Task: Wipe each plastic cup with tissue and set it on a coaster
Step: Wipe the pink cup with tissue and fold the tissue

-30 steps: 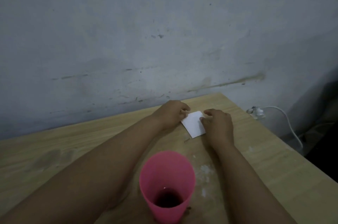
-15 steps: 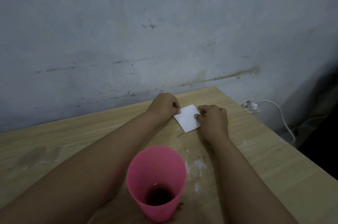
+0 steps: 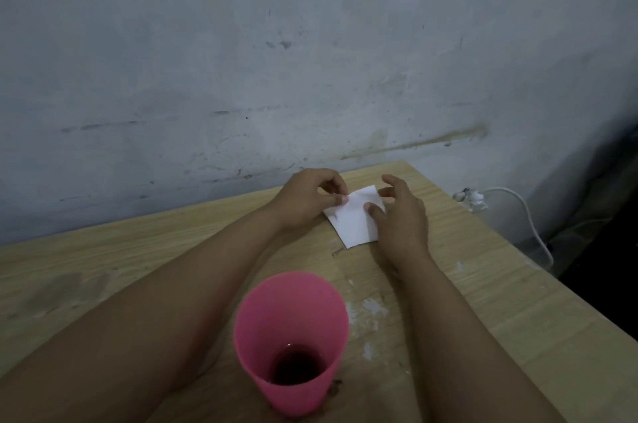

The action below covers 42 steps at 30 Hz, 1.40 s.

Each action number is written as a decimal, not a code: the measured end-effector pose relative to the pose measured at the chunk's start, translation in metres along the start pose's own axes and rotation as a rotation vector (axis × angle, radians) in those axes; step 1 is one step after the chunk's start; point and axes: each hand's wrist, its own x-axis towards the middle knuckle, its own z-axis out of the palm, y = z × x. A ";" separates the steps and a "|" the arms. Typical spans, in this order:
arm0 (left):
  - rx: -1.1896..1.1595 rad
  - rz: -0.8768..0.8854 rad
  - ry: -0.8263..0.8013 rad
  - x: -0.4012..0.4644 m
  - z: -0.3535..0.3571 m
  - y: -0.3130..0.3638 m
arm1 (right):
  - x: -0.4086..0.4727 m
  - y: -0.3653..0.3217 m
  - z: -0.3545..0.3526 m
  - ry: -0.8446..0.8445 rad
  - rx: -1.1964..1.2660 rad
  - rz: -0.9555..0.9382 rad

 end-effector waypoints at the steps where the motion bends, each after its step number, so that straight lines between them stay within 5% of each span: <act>1: -0.023 0.006 -0.012 0.000 -0.001 0.001 | 0.000 0.000 0.000 0.001 0.009 0.002; 12: -0.213 -0.157 -0.073 -0.002 -0.004 0.008 | -0.005 -0.009 -0.003 0.080 0.237 0.005; 25: -0.356 -0.121 0.011 -0.016 -0.034 0.030 | -0.012 -0.031 -0.017 -0.030 0.453 0.006; 32: -0.357 -0.082 0.020 -0.040 -0.078 0.074 | -0.026 -0.084 -0.045 -0.226 0.562 -0.041; 42: -0.366 -0.073 0.098 -0.105 -0.110 0.140 | -0.078 -0.159 -0.094 -0.222 0.545 -0.098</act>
